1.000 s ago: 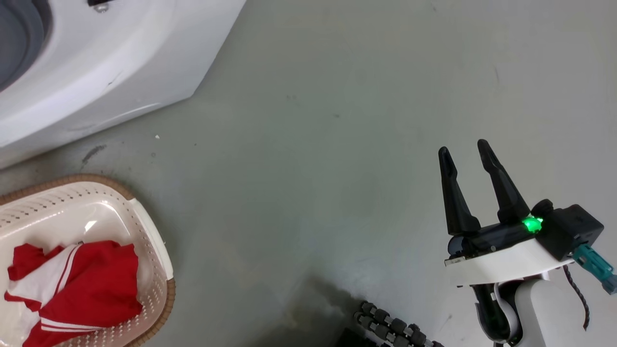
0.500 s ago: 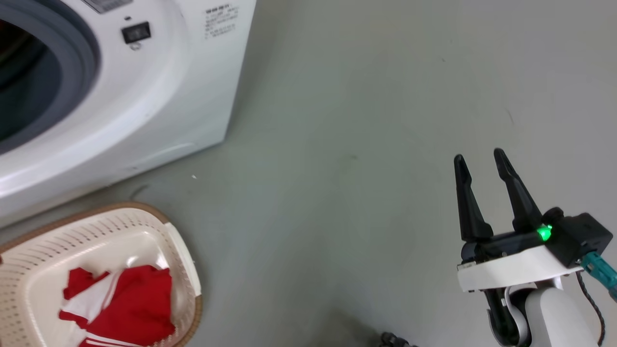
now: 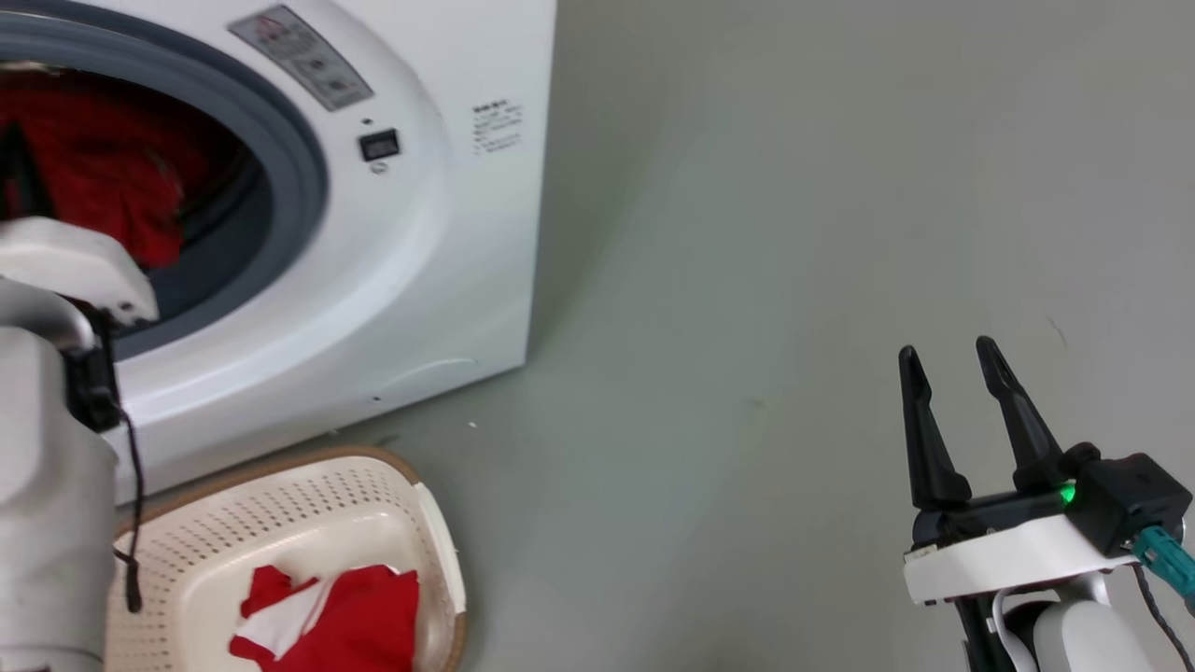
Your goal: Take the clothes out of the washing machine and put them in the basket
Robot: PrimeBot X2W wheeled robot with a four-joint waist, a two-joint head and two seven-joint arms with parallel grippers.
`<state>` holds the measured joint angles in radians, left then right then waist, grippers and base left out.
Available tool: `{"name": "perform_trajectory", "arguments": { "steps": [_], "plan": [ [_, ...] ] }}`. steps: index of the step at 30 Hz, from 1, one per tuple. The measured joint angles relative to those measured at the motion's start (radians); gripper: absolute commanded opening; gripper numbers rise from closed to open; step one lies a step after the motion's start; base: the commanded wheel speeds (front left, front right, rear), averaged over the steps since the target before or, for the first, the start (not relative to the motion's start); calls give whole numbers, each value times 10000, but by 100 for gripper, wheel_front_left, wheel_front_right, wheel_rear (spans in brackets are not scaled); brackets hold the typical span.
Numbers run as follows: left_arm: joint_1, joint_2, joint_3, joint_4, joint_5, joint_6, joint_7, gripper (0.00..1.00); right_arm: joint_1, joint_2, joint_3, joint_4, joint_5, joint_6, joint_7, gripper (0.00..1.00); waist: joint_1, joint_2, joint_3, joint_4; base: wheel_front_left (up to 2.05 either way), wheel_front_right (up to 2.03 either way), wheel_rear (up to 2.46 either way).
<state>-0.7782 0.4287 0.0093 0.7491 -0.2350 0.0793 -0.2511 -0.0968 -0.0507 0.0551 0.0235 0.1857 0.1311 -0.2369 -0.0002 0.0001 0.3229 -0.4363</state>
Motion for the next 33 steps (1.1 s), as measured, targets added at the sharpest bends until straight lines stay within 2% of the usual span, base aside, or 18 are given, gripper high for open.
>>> {"name": "perform_trajectory", "arguments": {
  "steps": [5,11,21,25,29,33],
  "plan": [
    [958,-355,-211,-1388,-67,81,240,0,321,0,-155,-274,-132,0,207,100,0,0,-568,450,0,0,0],
    [1951,-499,-477,-3758,-38,282,1126,0,495,2,-347,-652,-290,0,445,100,0,0,-1021,1057,0,0,0],
    [4027,-617,-788,-8450,201,1070,2940,0,666,0,-550,-1127,-378,0,652,100,0,0,-1347,1912,0,0,0],
    [5044,-696,-876,-9871,362,1448,3379,0,695,0,-598,-1221,-424,0,702,100,0,-1,-1351,2188,0,0,0],
    [6081,-1003,-1007,-10602,378,1776,3486,0,717,0,-681,-1340,-470,0,717,100,0,0,-1303,2491,0,0,0],
    [7034,-1444,-1131,-10376,119,1996,3304,0,722,2,-683,-1404,-571,0,794,100,1,0,-1257,2793,0,0,0]
  ]
}}
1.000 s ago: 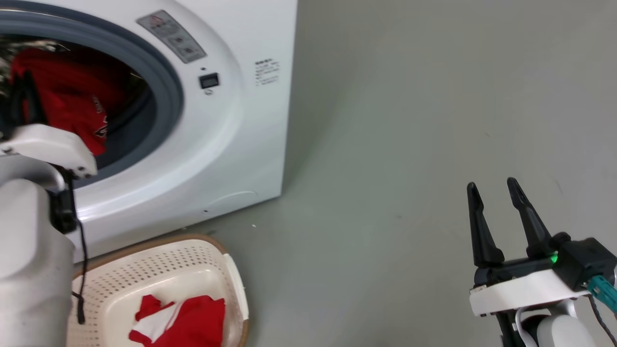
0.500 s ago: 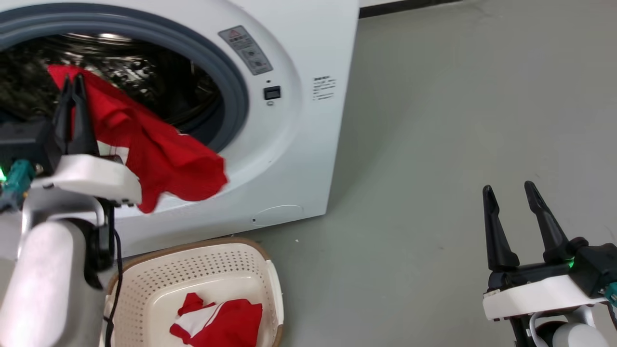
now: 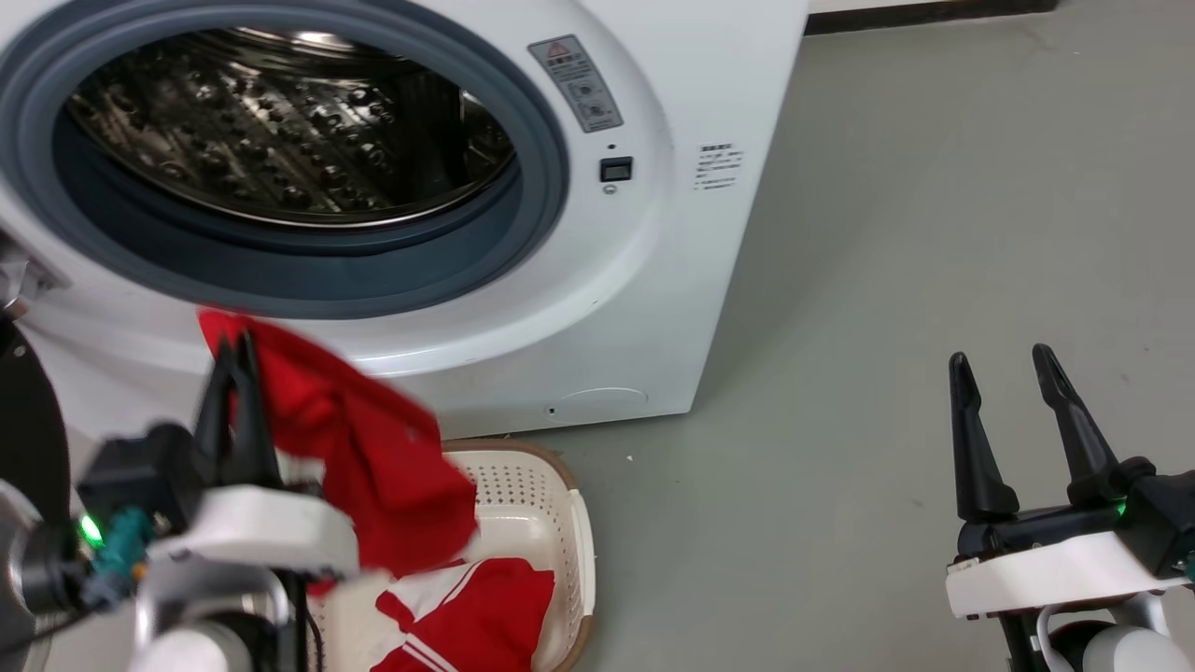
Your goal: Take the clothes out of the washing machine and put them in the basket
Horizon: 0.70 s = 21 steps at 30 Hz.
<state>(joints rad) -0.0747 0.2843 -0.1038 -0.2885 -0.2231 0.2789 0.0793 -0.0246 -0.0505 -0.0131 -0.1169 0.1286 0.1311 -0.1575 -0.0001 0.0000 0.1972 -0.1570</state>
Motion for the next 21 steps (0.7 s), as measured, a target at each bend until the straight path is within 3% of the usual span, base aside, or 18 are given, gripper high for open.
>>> {"name": "perform_trajectory", "arguments": {
  "steps": [9,21],
  "plan": [
    [832,-951,-479,2499,-744,-293,-1264,0,-35,-77,136,-387,-136,0,192,100,0,0,408,297,0,0,0],
    [-1204,-1453,-295,7016,-1260,-857,-2947,0,-625,-560,244,-569,222,0,161,100,2,0,1983,-201,0,0,0]
  ]
}}
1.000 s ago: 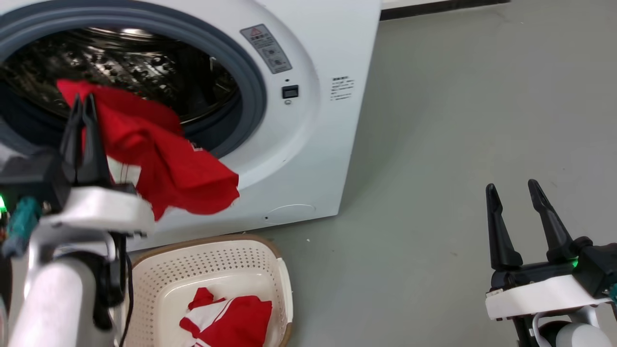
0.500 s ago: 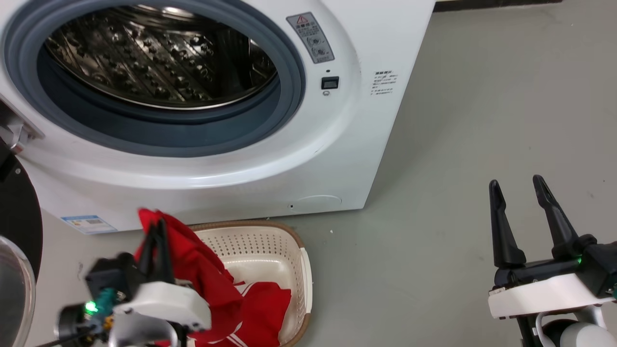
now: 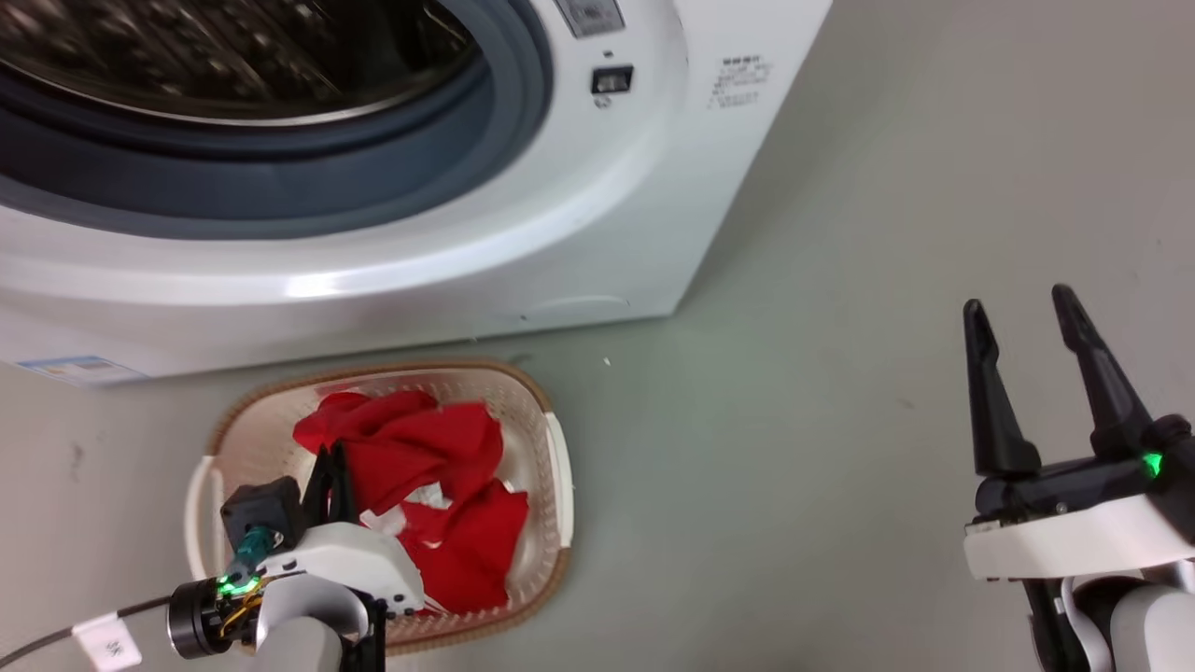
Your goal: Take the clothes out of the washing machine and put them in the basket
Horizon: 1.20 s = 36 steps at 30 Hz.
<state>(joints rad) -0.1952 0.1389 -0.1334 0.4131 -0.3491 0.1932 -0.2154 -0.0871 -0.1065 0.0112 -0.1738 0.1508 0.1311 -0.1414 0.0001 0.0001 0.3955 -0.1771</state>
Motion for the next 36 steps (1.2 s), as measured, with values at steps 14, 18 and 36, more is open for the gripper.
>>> {"name": "perform_trajectory", "arguments": {
  "steps": [14,18,36],
  "plan": [
    [-2357,157,662,4732,-136,-253,-447,0,-777,-345,21,138,541,0,-537,100,1,0,2251,-879,0,0,0],
    [-2719,313,809,5459,-35,-249,-449,0,-968,-368,159,247,646,0,-698,100,1,0,2844,-1103,0,0,0],
    [-3630,-25,1133,8146,-343,-740,-476,100,-1205,-479,359,828,732,0,-989,100,1,0,3191,-1504,0,0,0]
  ]
}}
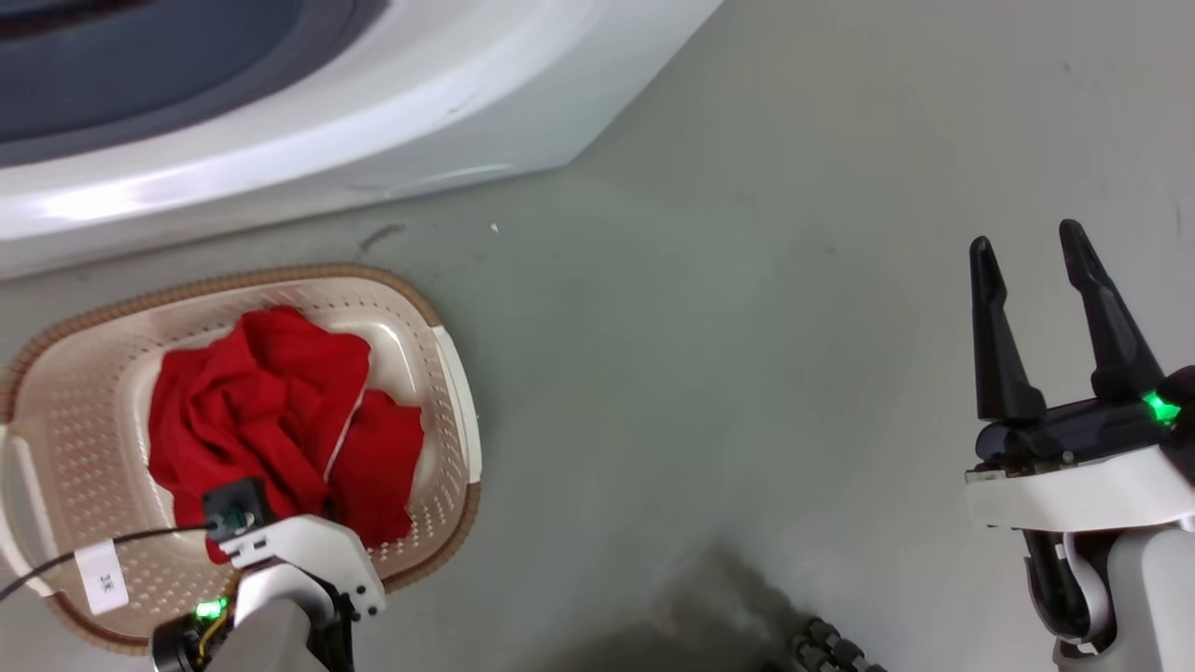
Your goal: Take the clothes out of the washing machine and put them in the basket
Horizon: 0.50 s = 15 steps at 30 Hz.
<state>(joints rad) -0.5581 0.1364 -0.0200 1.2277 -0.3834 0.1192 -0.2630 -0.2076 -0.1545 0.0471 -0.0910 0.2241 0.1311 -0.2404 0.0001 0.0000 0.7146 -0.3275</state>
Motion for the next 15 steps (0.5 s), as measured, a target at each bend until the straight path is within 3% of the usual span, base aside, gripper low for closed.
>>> {"name": "perform_trajectory", "arguments": {
  "steps": [8,15],
  "plan": [
    [1104,-293,326,-73,-343,-508,0,100,174,257,-36,420,-278,0,150,100,-1,0,-1707,304,0,0,0],
    [1894,-470,472,-1302,-176,-677,0,100,799,502,-270,443,-631,0,579,100,-3,0,-3398,726,0,0,0]
  ]
}}
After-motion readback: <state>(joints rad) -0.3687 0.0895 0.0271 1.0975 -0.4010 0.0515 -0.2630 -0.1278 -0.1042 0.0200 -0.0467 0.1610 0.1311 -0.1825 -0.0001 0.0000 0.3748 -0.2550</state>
